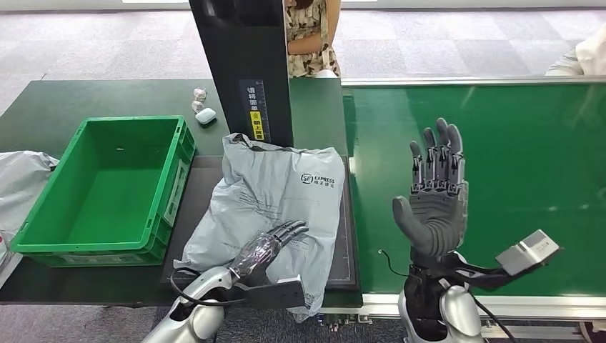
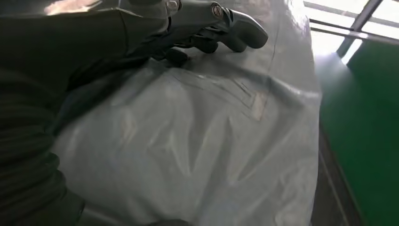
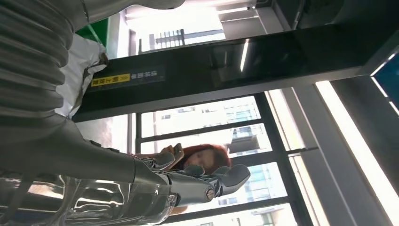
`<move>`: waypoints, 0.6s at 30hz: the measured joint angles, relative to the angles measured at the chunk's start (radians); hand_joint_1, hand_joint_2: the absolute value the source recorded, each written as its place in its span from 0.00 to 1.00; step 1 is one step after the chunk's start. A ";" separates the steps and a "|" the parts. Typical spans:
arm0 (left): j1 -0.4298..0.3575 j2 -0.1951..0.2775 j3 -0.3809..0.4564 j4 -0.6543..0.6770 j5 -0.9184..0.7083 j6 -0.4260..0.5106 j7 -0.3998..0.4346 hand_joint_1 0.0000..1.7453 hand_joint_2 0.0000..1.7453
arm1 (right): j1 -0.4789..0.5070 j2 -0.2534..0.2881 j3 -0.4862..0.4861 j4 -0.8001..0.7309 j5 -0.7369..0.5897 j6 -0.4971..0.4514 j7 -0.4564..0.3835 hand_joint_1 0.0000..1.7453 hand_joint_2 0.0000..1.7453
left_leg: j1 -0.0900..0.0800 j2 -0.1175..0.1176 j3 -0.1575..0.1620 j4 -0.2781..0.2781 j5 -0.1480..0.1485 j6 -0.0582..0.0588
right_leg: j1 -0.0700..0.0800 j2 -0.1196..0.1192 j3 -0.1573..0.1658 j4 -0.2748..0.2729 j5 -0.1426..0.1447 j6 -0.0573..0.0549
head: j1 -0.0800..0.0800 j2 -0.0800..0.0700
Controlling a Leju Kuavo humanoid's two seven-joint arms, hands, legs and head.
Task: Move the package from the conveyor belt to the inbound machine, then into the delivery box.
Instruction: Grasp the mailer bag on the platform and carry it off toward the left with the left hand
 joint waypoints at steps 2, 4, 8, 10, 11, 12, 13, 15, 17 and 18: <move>-0.050 -0.001 -0.048 0.094 0.004 -0.005 -0.019 0.00 1.00 | 0.012 0.000 0.000 -0.026 0.003 0.000 -0.014 0.00 1.00 | 0.000 -0.001 0.000 0.000 0.000 0.000 | 0.000 -0.001 0.001 0.000 0.000 0.000 | 0.000 0.000; -0.097 -0.006 -0.087 0.169 0.008 -0.007 -0.034 0.00 1.00 | 0.022 0.000 0.000 -0.047 0.007 0.001 -0.024 0.00 1.00 | 0.000 -0.002 0.001 0.000 0.000 0.000 | 0.000 -0.002 0.002 0.000 -0.001 0.000 | 0.000 0.000; -0.171 -0.024 -0.144 0.273 0.011 -0.008 -0.050 0.00 1.00 | 0.034 0.000 0.001 -0.078 0.013 -0.001 -0.028 0.00 1.00 | 0.000 -0.004 0.004 -0.001 0.000 0.002 | -0.001 -0.006 0.007 0.000 -0.001 0.001 | 0.000 0.000; -0.197 -0.033 -0.166 0.312 0.015 -0.008 -0.057 0.00 1.00 | 0.035 0.000 0.001 -0.088 0.016 -0.005 -0.027 0.00 1.00 | 0.000 -0.006 0.005 -0.001 0.001 0.003 | -0.001 -0.007 0.009 -0.001 -0.001 0.001 | 0.000 0.000; -0.209 -0.037 -0.176 0.329 0.018 -0.008 -0.060 0.00 1.00 | 0.036 0.000 0.002 -0.092 0.018 -0.008 -0.027 0.00 1.00 | 0.000 -0.007 0.005 -0.001 0.002 0.004 | -0.002 -0.008 0.010 -0.001 -0.001 0.002 | 0.000 0.000; -0.220 -0.041 -0.185 0.343 0.022 -0.008 -0.063 0.00 1.00 | 0.037 0.000 0.002 -0.095 0.020 -0.012 -0.027 0.00 1.00 | 0.000 -0.008 0.006 -0.001 0.003 0.005 | -0.002 -0.008 0.011 -0.001 -0.001 0.002 | 0.000 0.000; -0.230 -0.044 -0.193 0.355 0.025 -0.007 -0.065 0.00 1.00 | 0.039 0.000 0.003 -0.097 0.021 -0.015 -0.026 0.00 1.00 | 0.000 -0.008 0.006 -0.001 0.003 0.005 | -0.002 -0.009 0.011 -0.001 0.000 0.003 | 0.000 0.000; -0.246 -0.047 -0.207 0.374 0.030 -0.006 -0.069 0.00 1.00 | 0.044 -0.001 0.005 -0.100 0.022 -0.017 -0.025 0.00 1.00 | 0.000 -0.009 0.006 0.000 0.005 0.006 | -0.003 -0.010 0.012 -0.001 0.001 0.004 | 0.000 0.000; -0.257 -0.049 -0.217 0.388 0.034 -0.006 -0.071 0.24 1.00 | 0.049 -0.001 0.006 -0.102 0.022 -0.018 -0.024 0.00 1.00 | -0.001 -0.009 0.006 0.000 0.006 0.006 | -0.003 -0.010 0.012 -0.001 0.002 0.006 | 0.000 0.000; -0.261 -0.050 -0.221 0.393 0.036 -0.005 -0.072 0.49 1.00 | 0.050 -0.001 0.006 -0.103 0.023 -0.019 -0.024 0.00 1.00 | -0.001 -0.010 0.006 0.000 0.007 0.007 | -0.004 -0.010 0.012 -0.001 0.003 0.006 | 0.000 0.000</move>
